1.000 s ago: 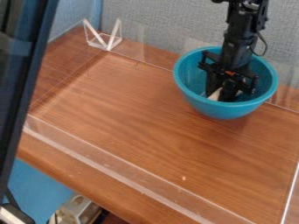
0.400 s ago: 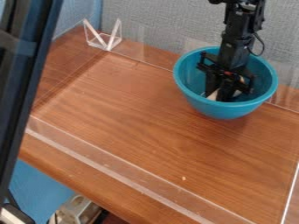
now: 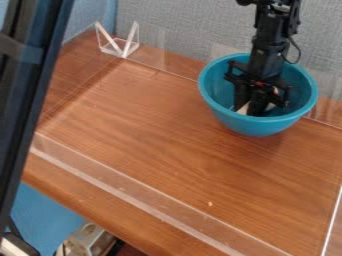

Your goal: Remove the mushroom from inside the blue bowl and put it on the table

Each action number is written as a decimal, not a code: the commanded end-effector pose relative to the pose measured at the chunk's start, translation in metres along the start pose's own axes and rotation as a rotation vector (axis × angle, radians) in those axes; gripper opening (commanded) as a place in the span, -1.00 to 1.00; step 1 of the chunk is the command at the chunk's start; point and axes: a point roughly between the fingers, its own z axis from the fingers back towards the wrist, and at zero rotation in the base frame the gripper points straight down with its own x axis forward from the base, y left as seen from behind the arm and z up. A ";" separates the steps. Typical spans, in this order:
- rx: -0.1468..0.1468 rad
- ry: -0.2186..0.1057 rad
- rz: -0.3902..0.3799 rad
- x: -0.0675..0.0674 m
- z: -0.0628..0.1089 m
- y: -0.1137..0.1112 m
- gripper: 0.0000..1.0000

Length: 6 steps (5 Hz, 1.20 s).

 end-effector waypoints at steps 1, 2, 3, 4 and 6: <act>0.004 -0.051 0.024 0.005 0.012 0.011 -1.00; 0.000 -0.049 0.027 0.005 0.011 0.012 -1.00; -0.004 -0.048 0.029 0.005 0.009 0.012 -1.00; -0.008 -0.046 0.031 0.005 0.007 0.013 -1.00; -0.011 -0.074 0.035 0.002 0.020 0.013 -1.00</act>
